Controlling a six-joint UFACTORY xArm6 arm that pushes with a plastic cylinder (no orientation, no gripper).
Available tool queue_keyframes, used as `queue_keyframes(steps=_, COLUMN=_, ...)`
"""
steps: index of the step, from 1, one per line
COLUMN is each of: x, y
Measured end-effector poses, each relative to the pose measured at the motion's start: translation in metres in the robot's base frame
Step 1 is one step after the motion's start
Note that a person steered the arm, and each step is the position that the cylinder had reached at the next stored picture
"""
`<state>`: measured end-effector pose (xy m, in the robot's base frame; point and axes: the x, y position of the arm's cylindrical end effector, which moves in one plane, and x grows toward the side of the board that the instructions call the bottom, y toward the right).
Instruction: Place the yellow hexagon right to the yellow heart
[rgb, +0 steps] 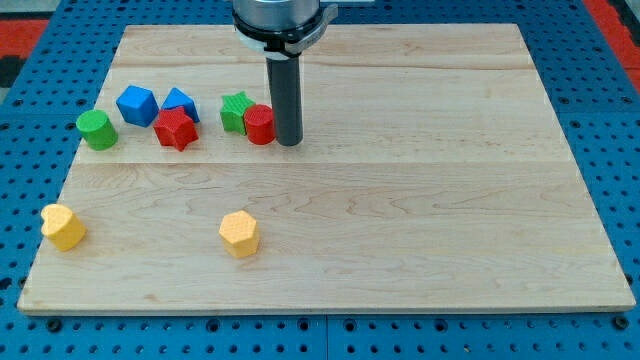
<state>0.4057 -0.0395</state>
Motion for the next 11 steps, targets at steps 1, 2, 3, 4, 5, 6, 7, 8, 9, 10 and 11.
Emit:
queue_keyframes(steps=1, x=0.01, y=-0.021)
queue_keyframes(steps=2, x=0.06, y=-0.091)
queue_keyframes(steps=3, x=0.1, y=-0.137)
queue_keyframes(steps=4, x=0.114, y=-0.083)
queue_keyframes(steps=5, x=0.116, y=-0.011)
queue_keyframes(steps=6, x=0.117, y=-0.027)
queue_keyframes(steps=7, x=0.152, y=-0.051)
queue_keyframes(steps=8, x=0.166, y=0.005)
queue_keyframes(steps=9, x=0.141, y=0.051)
queue_keyframes(steps=10, x=0.131, y=0.041)
queue_keyframes(steps=11, x=0.124, y=0.112)
